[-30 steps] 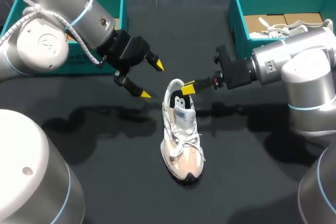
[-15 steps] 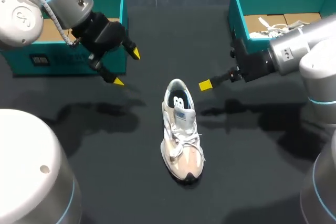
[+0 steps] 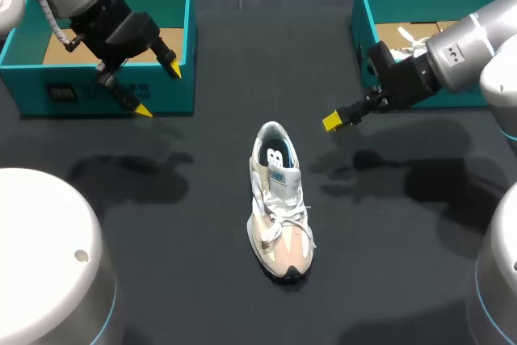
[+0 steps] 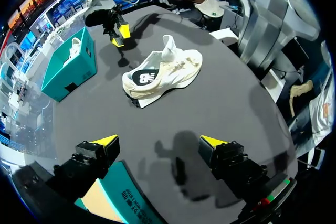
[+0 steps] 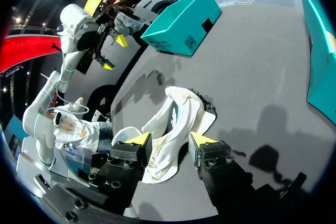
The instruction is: Take the shoe out of the shoebox, open the shoe tongue, remove and reinsert the insole, then place the shoe into the shoebox
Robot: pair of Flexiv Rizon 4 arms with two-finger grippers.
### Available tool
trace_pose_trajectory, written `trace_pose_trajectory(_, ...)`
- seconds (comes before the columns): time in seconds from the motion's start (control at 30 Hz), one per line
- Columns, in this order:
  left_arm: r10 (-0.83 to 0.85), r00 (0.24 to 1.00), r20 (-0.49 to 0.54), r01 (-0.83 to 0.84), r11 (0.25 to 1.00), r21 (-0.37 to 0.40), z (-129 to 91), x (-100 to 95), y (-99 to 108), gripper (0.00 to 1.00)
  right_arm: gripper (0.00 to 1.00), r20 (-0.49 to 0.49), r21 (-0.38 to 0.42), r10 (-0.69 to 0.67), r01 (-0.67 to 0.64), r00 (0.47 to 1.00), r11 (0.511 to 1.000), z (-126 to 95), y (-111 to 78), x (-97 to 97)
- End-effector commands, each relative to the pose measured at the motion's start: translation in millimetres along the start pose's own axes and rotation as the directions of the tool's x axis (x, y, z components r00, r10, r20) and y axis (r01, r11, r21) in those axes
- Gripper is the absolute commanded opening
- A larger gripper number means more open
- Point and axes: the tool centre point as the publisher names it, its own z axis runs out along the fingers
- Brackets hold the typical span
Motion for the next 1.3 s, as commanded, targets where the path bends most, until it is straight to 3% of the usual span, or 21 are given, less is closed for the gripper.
trace_pose_trajectory(0.03, 0.004, 1.000, -0.012, -0.004, 1.000, -0.004, -21, 3.8, 5, 1.00, 0.42, 0.072, 0.061, 0.025, -0.029, 0.997, 0.998, -11, -0.1, 8.0)
trace_pose_trajectory(0.17, 0.011, 1.000, -0.024, -0.011, 1.000, -0.003, -36, 7.0, 12, 1.00, 0.35, 0.139, 0.075, 0.038, -0.049, 0.989, 0.996, -16, 3.3, 17.2)
trace_pose_trajectory(0.3, 0.034, 0.998, -0.053, -0.034, 0.999, 0.002, -50, 10.7, 22, 1.00, 0.12, 0.228, 0.097, 0.056, -0.081, 0.972, 0.992, -15, 8.2, 29.8)
trace_pose_trajectory(0.33, 0.035, 0.997, -0.063, -0.034, 0.999, 0.005, -53, 11.1, 24, 1.00, 0.00, 0.253, 0.106, 0.062, -0.091, 0.966, 0.990, -14, 9.7, 33.4)
trace_pose_trajectory(0.5, 0.034, 0.997, -0.062, -0.034, 0.999, 0.005, -56, 10.9, 27, 1.00, 0.00, 0.375, 0.092, 0.107, -0.152, 0.921, 0.984, -4, 17.0, 50.6)
trace_pose_trajectory(0.63, 0.034, 0.997, -0.062, -0.034, 0.999, 0.005, -56, 10.9, 27, 1.00, 0.00, 0.539, 0.050, 0.138, -0.195, 0.831, 0.980, 11, 25.8, 69.2)
trace_pose_trajectory(1.03, 0.034, 0.997, -0.062, -0.034, 0.999, 0.005, -56, 10.9, 27, 1.00, 0.00, 0.539, 0.050, 0.138, -0.195, 0.831, 0.980, 11, 25.8, 69.2)
trace_pose_trajectory(1.07, 0.034, 0.997, -0.062, -0.034, 0.999, 0.005, -56, 10.9, 27, 1.00, 0.00, 0.538, 0.053, 0.109, -0.163, 0.836, 0.985, 23, 31.3, 76.2)
trace_pose_trajectory(1.2, 0.034, 0.997, -0.062, -0.034, 0.999, 0.005, -56, 10.9, 27, 1.00, 0.00, 0.623, 0.048, 0.123, -0.195, 0.773, 0.980, 47, 40.5, 87.5)
trace_pose_trajectory(1.3, 0.034, 0.997, -0.062, -0.034, 0.999, 0.005, -56, 10.9, 27, 1.00, 0.00, 0.745, 0.028, 0.147, -0.250, 0.650, 0.968, 56, 43.9, 92.3)
